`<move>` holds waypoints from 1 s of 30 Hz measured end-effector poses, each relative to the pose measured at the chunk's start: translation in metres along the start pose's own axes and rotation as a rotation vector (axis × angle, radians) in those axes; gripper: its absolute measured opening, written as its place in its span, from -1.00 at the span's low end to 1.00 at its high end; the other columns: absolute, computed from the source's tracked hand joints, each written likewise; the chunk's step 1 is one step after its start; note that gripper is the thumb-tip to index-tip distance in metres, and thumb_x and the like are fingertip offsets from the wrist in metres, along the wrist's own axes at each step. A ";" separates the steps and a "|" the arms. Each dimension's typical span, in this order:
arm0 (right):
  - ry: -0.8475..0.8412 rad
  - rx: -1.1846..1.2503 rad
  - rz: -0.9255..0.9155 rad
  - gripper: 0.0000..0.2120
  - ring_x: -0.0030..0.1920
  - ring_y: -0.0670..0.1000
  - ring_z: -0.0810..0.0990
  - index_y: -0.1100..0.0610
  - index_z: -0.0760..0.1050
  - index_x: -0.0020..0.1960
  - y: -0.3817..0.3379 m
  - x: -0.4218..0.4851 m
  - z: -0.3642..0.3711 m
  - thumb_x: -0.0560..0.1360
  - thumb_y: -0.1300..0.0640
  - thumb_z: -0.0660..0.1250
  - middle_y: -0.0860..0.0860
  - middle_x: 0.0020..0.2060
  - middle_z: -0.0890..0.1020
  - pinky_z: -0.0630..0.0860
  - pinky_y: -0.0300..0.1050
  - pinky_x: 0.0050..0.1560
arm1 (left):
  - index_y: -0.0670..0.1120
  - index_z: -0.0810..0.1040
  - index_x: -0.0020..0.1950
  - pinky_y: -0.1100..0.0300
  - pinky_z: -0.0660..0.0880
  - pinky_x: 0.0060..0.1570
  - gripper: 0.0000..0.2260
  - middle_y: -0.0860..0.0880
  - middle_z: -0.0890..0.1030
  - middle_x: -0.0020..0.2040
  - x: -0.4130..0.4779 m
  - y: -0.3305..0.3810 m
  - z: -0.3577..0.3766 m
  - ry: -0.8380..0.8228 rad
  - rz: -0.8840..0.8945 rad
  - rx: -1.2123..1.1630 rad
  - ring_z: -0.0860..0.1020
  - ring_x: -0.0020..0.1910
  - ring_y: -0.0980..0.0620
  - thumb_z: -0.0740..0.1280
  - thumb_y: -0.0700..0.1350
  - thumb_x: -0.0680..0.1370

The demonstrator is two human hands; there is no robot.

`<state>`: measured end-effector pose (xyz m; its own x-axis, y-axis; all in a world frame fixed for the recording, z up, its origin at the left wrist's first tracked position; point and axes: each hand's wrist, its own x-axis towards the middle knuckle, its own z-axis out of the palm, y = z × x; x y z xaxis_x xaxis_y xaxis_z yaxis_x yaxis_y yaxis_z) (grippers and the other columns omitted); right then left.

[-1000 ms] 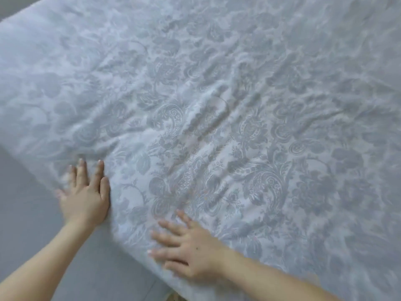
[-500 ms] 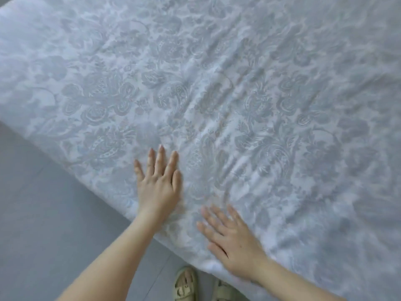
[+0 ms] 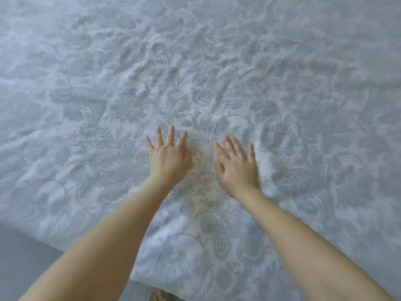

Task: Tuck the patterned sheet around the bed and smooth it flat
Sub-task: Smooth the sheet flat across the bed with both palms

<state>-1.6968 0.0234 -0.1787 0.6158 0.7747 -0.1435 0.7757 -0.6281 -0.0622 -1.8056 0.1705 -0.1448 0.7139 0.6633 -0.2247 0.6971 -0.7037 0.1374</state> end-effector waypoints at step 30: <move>-0.155 0.059 1.334 -0.45 0.51 0.21 -0.03 0.01 -0.08 0.56 0.515 -0.314 -0.033 0.60 -0.11 -0.17 0.18 0.53 -0.03 -0.06 0.38 0.39 | 0.15 0.27 0.46 -0.28 0.00 0.36 -0.55 -0.02 0.28 0.49 -0.153 0.364 0.110 -0.293 0.839 0.087 0.09 0.48 -0.33 -0.16 0.13 0.63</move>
<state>-1.4863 -0.5404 -0.1335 0.8662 -0.4402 -0.2366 -0.4093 -0.8965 0.1697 -1.6679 -0.2154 -0.1670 0.9328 -0.1619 -0.3221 -0.0632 -0.9530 0.2962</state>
